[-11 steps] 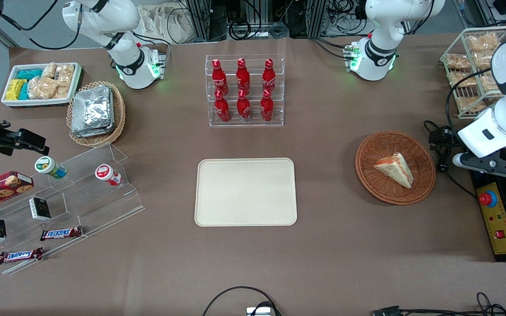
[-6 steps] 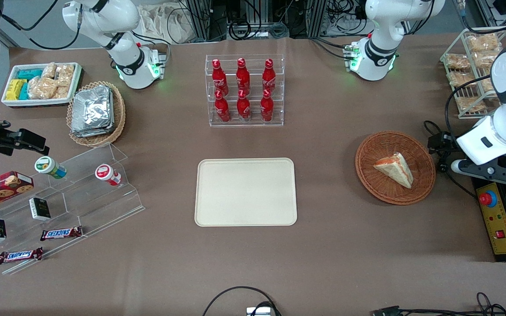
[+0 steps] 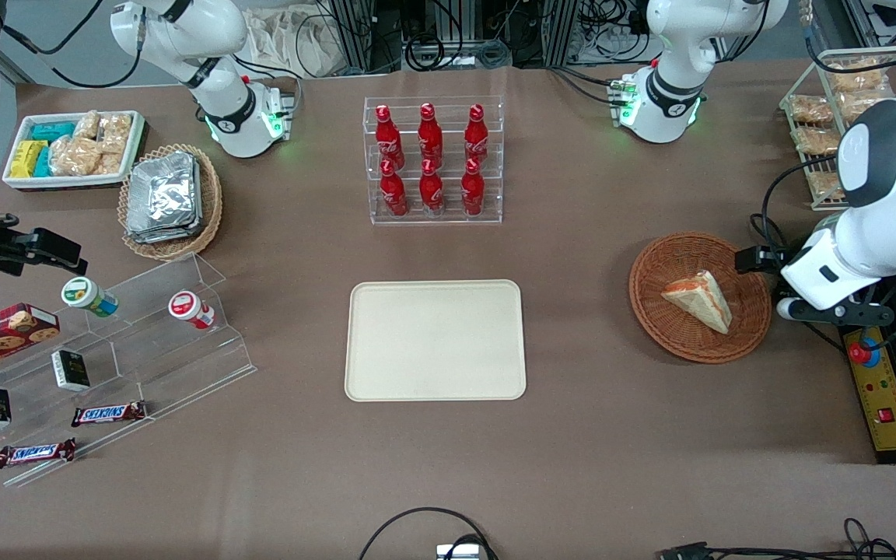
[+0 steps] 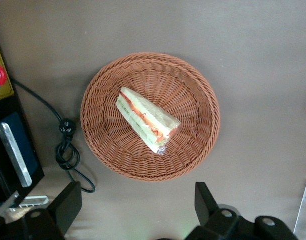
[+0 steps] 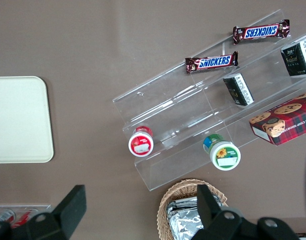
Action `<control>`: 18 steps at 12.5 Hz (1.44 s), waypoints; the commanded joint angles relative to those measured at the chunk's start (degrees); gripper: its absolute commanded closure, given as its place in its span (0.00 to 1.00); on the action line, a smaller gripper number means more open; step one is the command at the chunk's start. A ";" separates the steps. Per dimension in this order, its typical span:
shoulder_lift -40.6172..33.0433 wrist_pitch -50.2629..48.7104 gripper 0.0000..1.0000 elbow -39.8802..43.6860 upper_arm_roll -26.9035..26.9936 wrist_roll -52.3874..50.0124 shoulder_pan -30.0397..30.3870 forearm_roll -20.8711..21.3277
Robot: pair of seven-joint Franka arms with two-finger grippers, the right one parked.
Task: Place sandwich from basket to tray
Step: 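Lower the open left gripper over the wrapped sandwich in the wicker basket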
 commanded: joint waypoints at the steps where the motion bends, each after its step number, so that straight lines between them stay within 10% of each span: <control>1: -3.86 5.95 0.00 -8.58 -0.06 -10.38 0.46 -0.79; 8: -4.59 32.77 0.00 -28.91 -0.06 -46.16 0.37 -1.58; 18: 4.81 41.82 0.00 -31.55 -0.06 -62.09 0.46 -1.58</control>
